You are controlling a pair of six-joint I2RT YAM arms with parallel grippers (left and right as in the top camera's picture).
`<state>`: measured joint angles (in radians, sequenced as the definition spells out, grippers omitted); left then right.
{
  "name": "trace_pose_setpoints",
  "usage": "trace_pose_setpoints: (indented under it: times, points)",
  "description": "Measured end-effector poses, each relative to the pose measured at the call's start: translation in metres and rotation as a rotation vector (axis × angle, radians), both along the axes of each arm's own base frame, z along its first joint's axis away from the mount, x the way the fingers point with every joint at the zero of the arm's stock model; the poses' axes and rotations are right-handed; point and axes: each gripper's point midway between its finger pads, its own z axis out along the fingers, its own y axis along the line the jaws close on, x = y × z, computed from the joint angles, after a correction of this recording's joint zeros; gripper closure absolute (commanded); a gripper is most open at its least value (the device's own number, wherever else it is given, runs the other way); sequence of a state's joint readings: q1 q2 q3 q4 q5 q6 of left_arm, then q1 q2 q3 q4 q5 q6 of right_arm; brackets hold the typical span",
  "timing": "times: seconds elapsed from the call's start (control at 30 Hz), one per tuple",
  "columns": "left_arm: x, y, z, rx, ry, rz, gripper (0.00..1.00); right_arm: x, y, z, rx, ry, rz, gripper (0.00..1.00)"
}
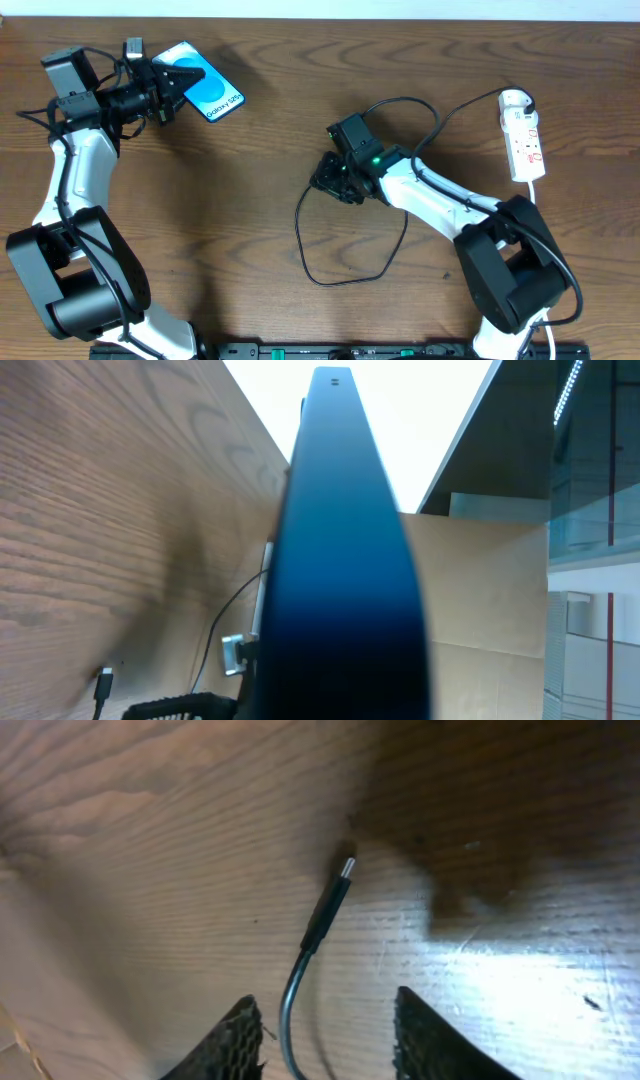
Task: Plug charger to phone and switch on socket
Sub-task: 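Grasp the black cable's USB-C end with the right gripper and lift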
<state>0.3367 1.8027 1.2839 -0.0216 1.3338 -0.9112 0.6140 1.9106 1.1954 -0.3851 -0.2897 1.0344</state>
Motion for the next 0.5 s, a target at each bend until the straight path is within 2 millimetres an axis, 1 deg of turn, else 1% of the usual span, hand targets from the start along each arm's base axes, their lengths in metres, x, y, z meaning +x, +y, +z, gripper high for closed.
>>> trace_pose_setpoints:
  times: [0.13, 0.27, 0.4, 0.47, 0.5]
  points:
    - [0.0, 0.0, 0.0, 0.0, 0.001, 0.0, 0.93, 0.001, 0.007, -0.011, 0.01, 0.006, 0.007, 0.67]
    - [0.0, 0.0, 0.0, -0.001, 0.001, 0.0, 0.93, -0.005, 0.02, -0.024, 0.019, 0.018, 0.024, 0.67]
    - [0.0, 0.0, 0.0, 0.0, 0.002, 0.0, 0.93, -0.002, 0.027, -0.025, 0.041, 0.009, 0.024, 0.69]
    - [0.0, 0.0, 0.0, 0.0, 0.002, 0.0, 0.93, 0.001, 0.029, -0.025, 0.052, -0.004, 0.021, 0.72]
    - [0.0, 0.0, 0.0, -0.001, 0.002, 0.0, 0.93, 0.003, 0.03, -0.025, 0.055, -0.009, 0.02, 0.75]
